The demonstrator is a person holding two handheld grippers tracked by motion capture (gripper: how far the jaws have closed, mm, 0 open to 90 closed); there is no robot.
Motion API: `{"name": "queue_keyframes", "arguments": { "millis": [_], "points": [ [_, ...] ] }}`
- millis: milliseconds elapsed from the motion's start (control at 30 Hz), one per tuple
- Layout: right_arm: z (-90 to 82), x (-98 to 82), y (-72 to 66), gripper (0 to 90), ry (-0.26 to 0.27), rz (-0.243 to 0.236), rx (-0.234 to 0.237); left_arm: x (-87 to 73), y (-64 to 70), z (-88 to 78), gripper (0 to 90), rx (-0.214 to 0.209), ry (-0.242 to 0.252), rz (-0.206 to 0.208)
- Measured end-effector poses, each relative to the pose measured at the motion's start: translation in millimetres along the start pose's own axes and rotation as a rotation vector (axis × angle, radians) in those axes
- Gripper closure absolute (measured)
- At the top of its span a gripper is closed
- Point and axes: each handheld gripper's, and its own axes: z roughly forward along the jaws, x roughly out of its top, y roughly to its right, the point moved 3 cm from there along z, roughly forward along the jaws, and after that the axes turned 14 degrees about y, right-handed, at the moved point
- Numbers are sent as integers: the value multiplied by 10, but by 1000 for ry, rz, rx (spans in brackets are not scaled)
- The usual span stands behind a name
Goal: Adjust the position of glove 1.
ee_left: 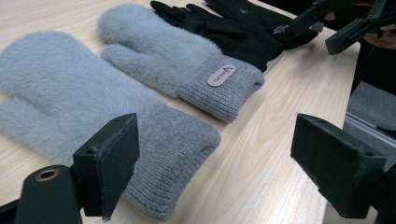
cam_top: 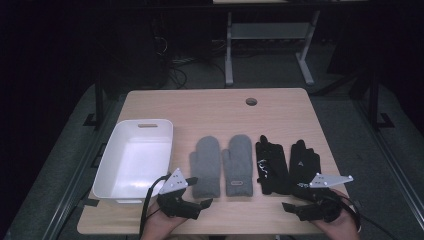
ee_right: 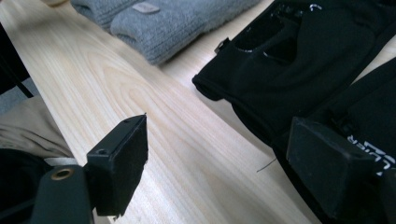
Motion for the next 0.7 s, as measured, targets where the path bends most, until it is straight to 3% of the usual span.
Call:
{"name": "queue_keyframes", "arguments": {
  "millis": [200, 400, 700],
  "points": [
    [53, 41, 15, 202, 0, -14, -4, 10, 16, -22, 152, -2, 4, -17],
    [145, 124, 17, 201, -5, -38, 3, 24, 18, -38, 152, 0, 12, -6],
    [274, 281, -33, 207, -25, -60, 36, 7, 32, -25, 152, 3, 11, -14]
  ]
}}
